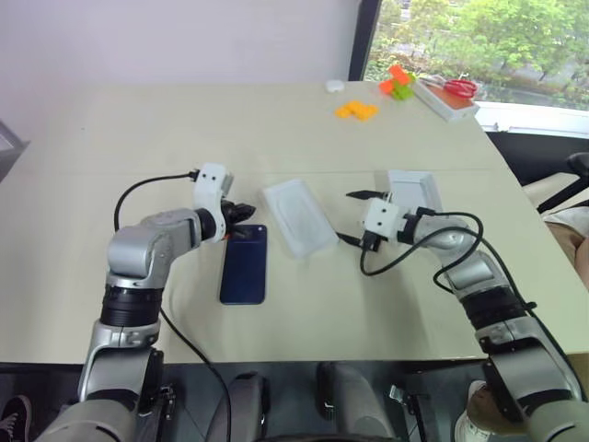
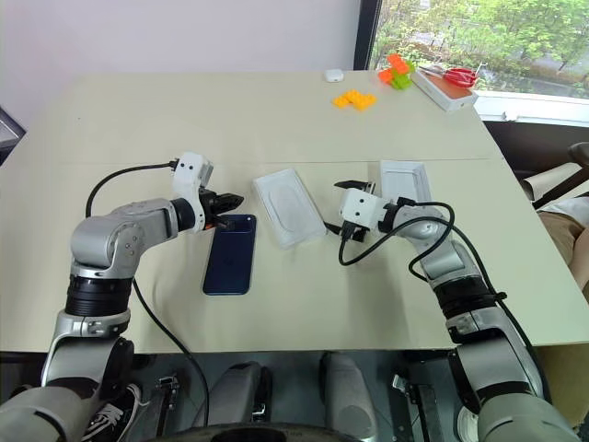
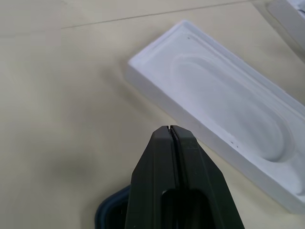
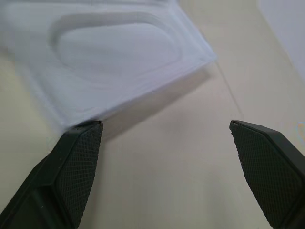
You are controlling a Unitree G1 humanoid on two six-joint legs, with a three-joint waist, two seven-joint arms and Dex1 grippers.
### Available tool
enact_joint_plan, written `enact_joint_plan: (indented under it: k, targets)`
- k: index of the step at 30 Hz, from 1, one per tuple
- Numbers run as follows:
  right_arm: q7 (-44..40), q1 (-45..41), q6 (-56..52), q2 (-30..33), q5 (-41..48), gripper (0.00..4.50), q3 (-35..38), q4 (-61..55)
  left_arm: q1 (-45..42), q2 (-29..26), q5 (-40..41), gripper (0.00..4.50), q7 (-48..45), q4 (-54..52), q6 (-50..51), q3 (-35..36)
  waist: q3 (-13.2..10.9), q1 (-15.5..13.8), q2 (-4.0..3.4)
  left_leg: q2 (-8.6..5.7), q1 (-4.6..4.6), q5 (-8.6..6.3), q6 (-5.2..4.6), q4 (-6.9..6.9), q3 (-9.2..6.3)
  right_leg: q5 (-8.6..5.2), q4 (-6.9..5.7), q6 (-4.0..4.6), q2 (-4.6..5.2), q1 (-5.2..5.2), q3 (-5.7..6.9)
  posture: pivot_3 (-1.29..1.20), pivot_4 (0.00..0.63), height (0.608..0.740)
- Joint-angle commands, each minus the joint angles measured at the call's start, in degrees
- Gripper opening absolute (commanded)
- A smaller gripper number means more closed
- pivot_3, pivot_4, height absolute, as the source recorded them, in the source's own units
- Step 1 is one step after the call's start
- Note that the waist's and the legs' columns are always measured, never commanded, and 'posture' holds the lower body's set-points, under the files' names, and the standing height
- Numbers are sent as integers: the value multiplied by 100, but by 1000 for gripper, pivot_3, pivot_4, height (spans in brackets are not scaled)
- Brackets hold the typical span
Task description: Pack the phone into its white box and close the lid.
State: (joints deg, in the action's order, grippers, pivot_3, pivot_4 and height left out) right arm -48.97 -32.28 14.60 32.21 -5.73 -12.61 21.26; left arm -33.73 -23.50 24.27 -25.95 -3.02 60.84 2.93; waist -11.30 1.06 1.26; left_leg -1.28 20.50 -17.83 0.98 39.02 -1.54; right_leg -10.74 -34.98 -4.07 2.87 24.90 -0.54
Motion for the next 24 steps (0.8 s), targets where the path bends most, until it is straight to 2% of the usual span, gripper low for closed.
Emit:
enact_joint_plan:
  k: [1, 8, 14, 17, 18, 24]
  targets:
    - [-300, 110, -68, -33, 407, 4500, 73, -583, 20, -137, -16, 62, -64, -198, -157, 52, 0, 1, 0, 1, 0, 0, 0, 0, 0, 0, 0, 0, -1, 0, 0, 0, 150, 740]
    - [-385, 236, -428, -73, 673, 4500, 165, -916, 22, -131, 16, 62, -42, -133, -197, 90, 0, -11, 0, 0, -5, 0, 0, 5, 1, 0, -2, 0, 0, -4, 1, 0, 150, 740]
    - [69, -213, -607, -8, 369, 4500, 299, -188, -31, -180, -112, 62, 96, 122, -408, 213, 0, -11, 0, -1, -3, 0, 0, 5, 3, 0, -2, 1, 2, -2, 0, 0, 150, 740]
    - [348, -377, -838, -101, 435, 3706, 476, 27, -180, -153, -108, 0, 278, 336, -445, 451, 0, -15, 0, 0, -2, 0, 0, 5, 0, 0, -3, 1, 1, -1, 1, 0, 150, 740]
    - [398, -399, -837, -116, 399, 3292, 473, 73, -185, -160, -126, 0, 285, 356, -443, 430, 0, -16, 0, 1, -1, 0, 0, 4, 0, 0, -2, 1, -1, 0, 1, 0, 150, 740]
    - [562, -418, -748, -371, 174, 100, 240, 145, -252, 102, -355, 0, 473, 450, -506, 92, 0, -15, 0, -2, 0, 0, -1, 2, 2, 1, -1, 1, 3, 0, 0, 0, 150, 740]
